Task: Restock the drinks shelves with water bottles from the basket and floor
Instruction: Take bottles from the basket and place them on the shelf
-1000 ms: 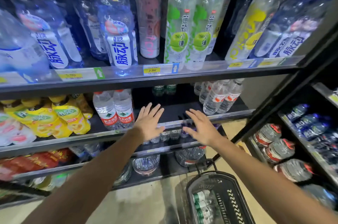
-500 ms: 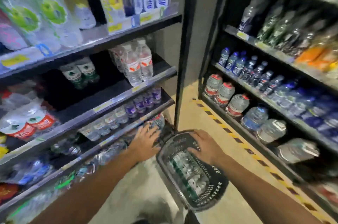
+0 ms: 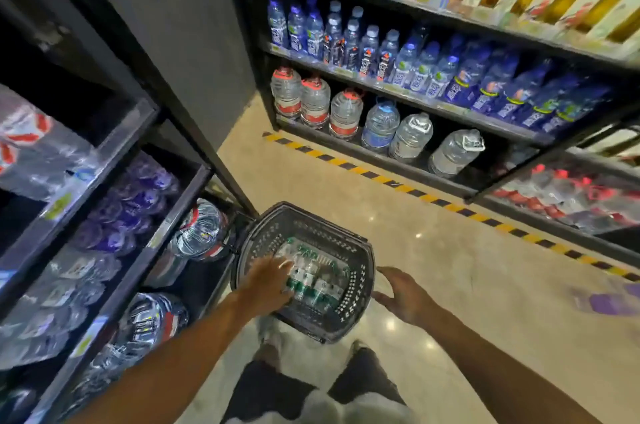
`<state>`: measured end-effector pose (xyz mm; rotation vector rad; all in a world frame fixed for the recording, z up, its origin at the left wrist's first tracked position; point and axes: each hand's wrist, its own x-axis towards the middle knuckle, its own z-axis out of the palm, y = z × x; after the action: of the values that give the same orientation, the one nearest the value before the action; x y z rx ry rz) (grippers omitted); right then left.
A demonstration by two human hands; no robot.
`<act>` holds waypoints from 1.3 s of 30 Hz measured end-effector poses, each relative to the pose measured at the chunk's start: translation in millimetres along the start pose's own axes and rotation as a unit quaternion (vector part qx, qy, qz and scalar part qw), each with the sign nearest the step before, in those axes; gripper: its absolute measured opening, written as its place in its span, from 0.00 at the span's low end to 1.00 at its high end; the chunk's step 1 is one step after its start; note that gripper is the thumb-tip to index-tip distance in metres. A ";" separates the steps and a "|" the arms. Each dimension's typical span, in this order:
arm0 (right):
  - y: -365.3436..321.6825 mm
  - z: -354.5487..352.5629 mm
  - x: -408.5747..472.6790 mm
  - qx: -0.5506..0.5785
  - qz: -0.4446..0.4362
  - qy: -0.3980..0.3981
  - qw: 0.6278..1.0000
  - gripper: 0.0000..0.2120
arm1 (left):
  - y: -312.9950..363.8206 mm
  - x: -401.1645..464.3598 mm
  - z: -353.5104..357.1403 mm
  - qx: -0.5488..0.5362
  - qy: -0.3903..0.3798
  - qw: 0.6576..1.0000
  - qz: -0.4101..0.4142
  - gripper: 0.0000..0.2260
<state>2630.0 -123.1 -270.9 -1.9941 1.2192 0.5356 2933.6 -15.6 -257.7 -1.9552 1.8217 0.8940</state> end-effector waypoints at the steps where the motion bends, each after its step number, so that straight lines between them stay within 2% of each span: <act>1: -6.7 7.2 3.3 0.031 0.020 -0.010 0.999 0.31 | -9.8 9.0 0.7 0.006 -0.032 0.999 -0.004 0.30; 3: -13.3 26.6 15.6 0.074 0.054 -0.017 0.996 0.30 | -29.8 32.1 11.4 0.012 -0.075 0.997 -0.004 0.34; 7: -9.1 80.8 65.8 0.098 0.079 -0.026 0.992 0.27 | -68.9 91.9 48.0 -0.017 -0.098 0.995 0.012 0.31; 10: 9.2 131.2 121.9 0.128 0.107 -0.037 0.985 0.28 | -91.1 147.1 98.9 0.010 -0.128 0.992 0.008 0.35; 13: 34.4 200.7 188.0 0.139 0.089 -0.050 0.985 0.28 | -103.6 203.9 162.3 0.011 -0.096 0.994 0.051 0.38; 16: 52.0 270.7 245.6 0.087 0.082 -0.087 0.989 0.31 | -121.7 266.7 247.1 0.025 -0.082 0.994 0.063 0.38; 18: 62.9 309.3 272.0 0.075 0.094 -0.079 0.990 0.36 | -135.2 300.4 303.8 -0.013 -0.135 0.990 0.037 0.35; 20: 73.1 347.4 301.3 0.032 0.043 -0.072 0.996 0.39 | -143.3 338.4 356.8 -0.065 -0.120 0.991 -0.006 0.35; 23: 81.7 397.3 339.0 0.046 -0.003 -0.132 0.990 0.36 | -147.6 386.9 412.4 -0.171 -0.116 0.976 -0.064 0.38; 25: 93.6 432.2 354.4 0.077 -0.009 -0.124 0.989 0.32 | -144.5 411.7 445.6 -0.239 -0.102 0.959 -0.110 0.40; 27: 98.6 447.9 368.4 0.089 0.009 -0.133 0.987 0.29 | -137.1 429.5 463.3 -0.273 -0.058 0.950 -0.142 0.40; 29: 104.5 454.5 377.6 0.112 0.041 -0.132 0.984 0.30 | -129.6 439.8 472.8 -0.297 0.006 0.940 -0.170 0.38; 31: 109.8 458.2 380.4 0.126 0.063 -0.118 0.983 0.31 | -123.5 441.7 474.6 -0.300 0.038 0.933 -0.197 0.35; 36: 109.7 441.4 377.3 0.258 0.142 -0.073 0.953 0.23 | -122.5 429.6 449.7 -0.334 -0.014 0.914 -0.229 0.28; 39: 108.8 423.1 384.0 0.366 0.208 -0.039 0.906 0.20 | -128.2 418.2 420.7 -0.375 -0.038 0.895 -0.239 0.25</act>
<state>2721.4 -56.5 -841.4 -1.0766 1.5196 0.2826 2960.4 -60.8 -862.3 -2.5791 0.8981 1.6061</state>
